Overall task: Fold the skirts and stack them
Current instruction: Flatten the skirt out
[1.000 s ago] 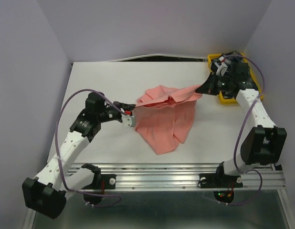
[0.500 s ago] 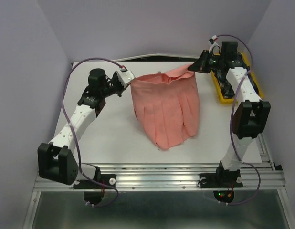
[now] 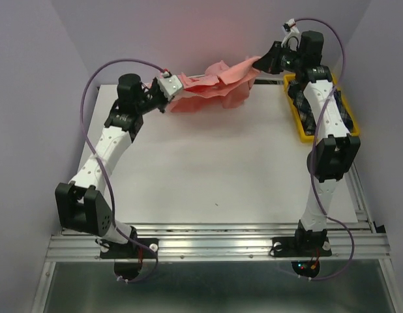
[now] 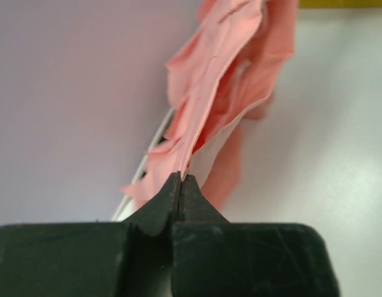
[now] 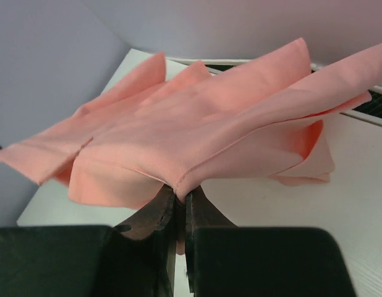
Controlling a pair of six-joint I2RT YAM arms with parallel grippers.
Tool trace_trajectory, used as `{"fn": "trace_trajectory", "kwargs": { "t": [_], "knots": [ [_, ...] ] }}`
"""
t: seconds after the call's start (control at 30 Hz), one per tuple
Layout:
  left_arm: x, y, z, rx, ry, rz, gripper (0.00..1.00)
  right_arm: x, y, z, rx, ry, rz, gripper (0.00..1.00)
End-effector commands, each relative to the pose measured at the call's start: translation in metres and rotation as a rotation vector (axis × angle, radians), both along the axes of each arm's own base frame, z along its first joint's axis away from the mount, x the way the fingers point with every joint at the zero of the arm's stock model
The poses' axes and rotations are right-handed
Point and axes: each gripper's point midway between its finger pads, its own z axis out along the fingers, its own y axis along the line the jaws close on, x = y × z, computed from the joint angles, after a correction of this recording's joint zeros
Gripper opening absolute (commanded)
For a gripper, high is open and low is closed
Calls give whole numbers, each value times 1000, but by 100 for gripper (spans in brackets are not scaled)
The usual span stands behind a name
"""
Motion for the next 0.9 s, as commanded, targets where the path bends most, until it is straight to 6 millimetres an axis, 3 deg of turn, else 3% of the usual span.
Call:
{"fn": "trace_trajectory", "kwargs": {
  "t": [0.0, 0.03, 0.07, 0.13, 0.17, 0.2, 0.27, 0.3, 0.33, 0.37, 0.47, 0.6, 0.67, 0.7, 0.73, 0.77, 0.8, 0.87],
  "knots": [
    [-75, -34, -35, 92, 18, -166, 0, -21, -4, 55, -157, -225, -38, 1],
    [-93, -39, -38, 108, 22, -188, 0, -25, -1, 49, -208, -234, -19, 1],
    [-117, -56, -67, 122, 85, -241, 0, -28, 4, 37, -241, -216, -13, 1],
    [-142, -64, -82, 100, 148, -272, 0, -42, 31, 13, -337, -217, 55, 1],
    [-160, -71, -108, 86, 252, -292, 0, -47, 38, -22, -383, -156, 73, 1],
    [-171, -73, -117, 88, 290, -303, 0, -59, 64, -40, -421, -145, 127, 1],
    [-189, -74, -147, 96, 383, -307, 0, -71, 82, -77, -519, -122, 177, 1],
    [-195, -75, -154, 95, 408, -308, 0, -82, 91, -109, -558, -72, 218, 1],
    [-199, -74, -161, 89, 439, -304, 0, -98, 115, -125, -592, -61, 279, 1],
    [-202, -73, -167, 81, 473, -294, 0, -102, 123, -148, -630, -29, 302, 1],
    [-213, -67, -192, 72, 575, -260, 0, -126, 152, -192, -648, 61, 392, 1],
    [-213, -62, -202, 42, 639, -196, 0, -132, 172, -212, -588, 135, 417, 1],
    [-207, -57, -206, 30, 676, -146, 5, -130, 176, -212, -562, 161, 404, 10],
    [-204, -56, -207, 28, 699, -136, 11, -130, 179, -211, -548, 168, 413, 30],
    [-196, -52, -202, 5, 701, -111, 26, -132, 182, -210, -526, 190, 418, 47],
    [-196, -49, -204, 1, 718, -108, 32, -133, 182, -209, -518, 202, 412, 47],
    [-197, -51, -197, -15, 727, -138, 36, -136, 184, -207, -502, 213, 417, 63],
    [-193, -51, -188, -36, 722, -137, 49, -141, 185, -199, -470, 241, 403, 73]
  ]
}}
